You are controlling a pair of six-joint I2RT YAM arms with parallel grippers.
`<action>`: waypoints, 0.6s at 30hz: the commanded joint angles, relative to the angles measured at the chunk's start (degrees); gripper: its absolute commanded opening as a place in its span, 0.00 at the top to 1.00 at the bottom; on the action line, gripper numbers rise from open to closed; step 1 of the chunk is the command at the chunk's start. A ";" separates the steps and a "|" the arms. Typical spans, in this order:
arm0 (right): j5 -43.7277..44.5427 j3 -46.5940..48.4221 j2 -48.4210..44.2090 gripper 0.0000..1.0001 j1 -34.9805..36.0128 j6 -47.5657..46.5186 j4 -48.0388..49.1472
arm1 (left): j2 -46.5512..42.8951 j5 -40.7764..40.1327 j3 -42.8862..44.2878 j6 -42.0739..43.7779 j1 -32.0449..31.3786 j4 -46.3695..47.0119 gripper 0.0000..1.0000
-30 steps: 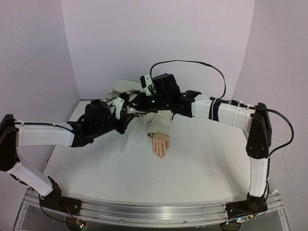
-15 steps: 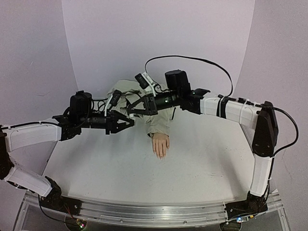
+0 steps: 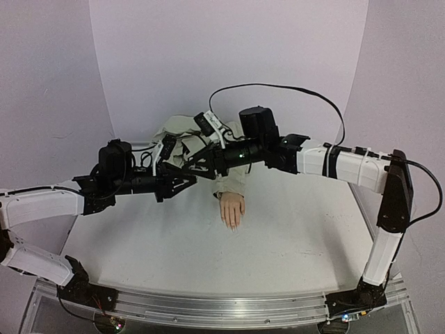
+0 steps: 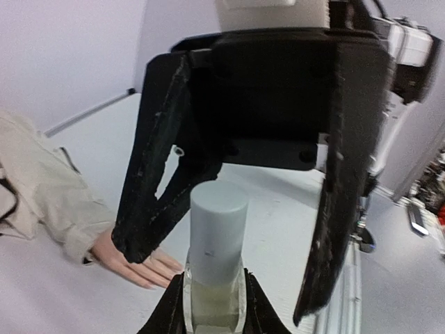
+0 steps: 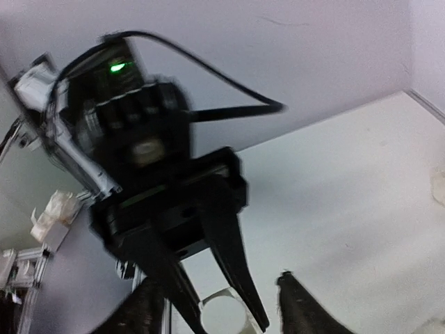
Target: Paint the nails
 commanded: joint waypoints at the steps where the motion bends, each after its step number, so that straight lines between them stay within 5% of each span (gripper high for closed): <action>1: 22.71 0.75 -3.91 0.07 0.68 4.54 1.73 | 0.46 -24.33 1.27 5.20 -1.04 2.27 1.00; 5: 35.13 -0.08 -4.41 0.02 0.74 14.06 2.38 | 2.12 -30.97 2.40 5.36 -1.04 2.27 1.00; 10: 33.04 -2.13 -3.61 0.02 0.82 17.15 7.26 | 4.31 -31.90 4.00 5.13 -1.13 2.33 1.00; 18: 37.63 1.60 -0.04 0.02 0.85 19.85 0.65 | 6.31 -32.24 4.72 5.28 -1.97 2.34 1.00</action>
